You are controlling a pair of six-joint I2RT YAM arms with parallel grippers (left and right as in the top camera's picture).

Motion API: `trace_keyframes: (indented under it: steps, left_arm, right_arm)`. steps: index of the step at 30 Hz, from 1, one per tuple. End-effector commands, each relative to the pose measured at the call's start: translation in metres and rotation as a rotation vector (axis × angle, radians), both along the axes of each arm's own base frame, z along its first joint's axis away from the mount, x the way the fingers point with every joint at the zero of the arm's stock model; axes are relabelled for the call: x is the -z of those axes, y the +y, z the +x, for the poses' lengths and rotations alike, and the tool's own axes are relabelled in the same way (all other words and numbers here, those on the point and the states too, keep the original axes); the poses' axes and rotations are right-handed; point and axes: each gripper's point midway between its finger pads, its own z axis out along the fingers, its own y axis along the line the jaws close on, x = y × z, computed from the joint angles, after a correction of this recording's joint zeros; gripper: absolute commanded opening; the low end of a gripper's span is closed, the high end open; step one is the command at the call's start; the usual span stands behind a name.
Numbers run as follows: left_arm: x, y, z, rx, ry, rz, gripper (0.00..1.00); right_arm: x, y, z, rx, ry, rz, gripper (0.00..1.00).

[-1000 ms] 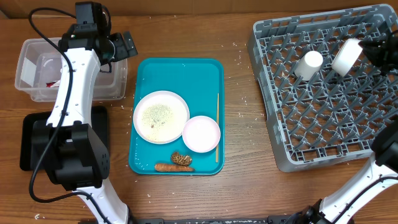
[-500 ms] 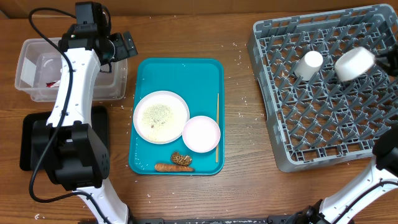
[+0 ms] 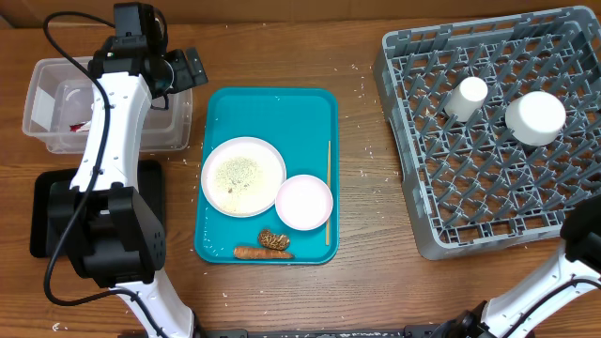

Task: Sort waste into correct bins and load items into the dishwasher
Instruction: 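Return the right gripper to the tray and grasp the second white bowl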

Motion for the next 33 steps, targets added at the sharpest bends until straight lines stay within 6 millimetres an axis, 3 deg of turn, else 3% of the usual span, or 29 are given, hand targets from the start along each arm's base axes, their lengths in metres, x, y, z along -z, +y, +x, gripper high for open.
trace_keyframes:
  steps: [1,3,4,7,8,11,14,15,16,20,25,28,33]
  left_arm:
    - [-0.012,0.0,-0.001,-0.012,-0.025,-0.003,1.0]
    - [-0.012,0.0,-0.001,-0.012,-0.025,-0.003,1.0]
    - [-0.012,0.0,-0.001,-0.012,-0.025,-0.003,1.0]
    - [-0.012,0.0,-0.001,-0.012,-0.025,-0.003,1.0]
    - [-0.012,0.0,-0.001,-0.012,-0.025,-0.003,1.0]
    - [-0.012,0.0,-0.001,-0.012,-0.025,-0.003,1.0]
    - [-0.012,0.0,-0.001,-0.012,-0.025,-0.003,1.0]
    - [-0.012,0.0,-0.001,-0.012,-0.025,-0.003,1.0]
    - [-0.012,0.0,-0.001,-0.012,-0.025,-0.003,1.0]
    - [-0.012,0.0,-0.001,-0.012,-0.025,-0.003,1.0]
    - [-0.012,0.0,-0.001,-0.012,-0.025,-0.003,1.0]
    - [-0.012,0.0,-0.001,-0.012,-0.025,-0.003,1.0]
    - [-0.012,0.0,-0.001,-0.012,-0.025,-0.003,1.0]
  right_arm:
    - [-0.05,0.043,0.014,-0.125,-0.104,-0.071,0.24]
    - [-0.064,0.13,0.035,-0.448,-0.197,-0.006,0.51]
    - [-0.065,0.158,0.039,-0.53,-0.204,0.014,0.56]
    - [-0.063,0.221,0.04,-0.697,-0.191,0.03,0.59]
    - [-0.062,0.262,0.039,-0.795,-0.184,0.026,0.59]
    - [-0.057,0.325,0.033,-0.944,-0.16,-0.023,0.61]
    - [-0.045,0.372,0.019,-1.03,-0.1,-0.093,0.82]
    - [-0.041,0.382,0.014,-1.043,-0.078,-0.11,0.95]
    - [-0.026,0.407,0.0,-1.06,-0.016,-0.145,1.0]
    - [0.012,0.462,-0.036,-1.134,0.082,-0.132,1.0]
    - [0.058,0.514,-0.069,-1.226,0.113,-0.124,0.98]
    - [0.084,0.543,-0.091,-1.283,0.112,-0.122,0.91]
    - [0.105,0.576,-0.122,-1.39,0.083,-0.181,0.82]
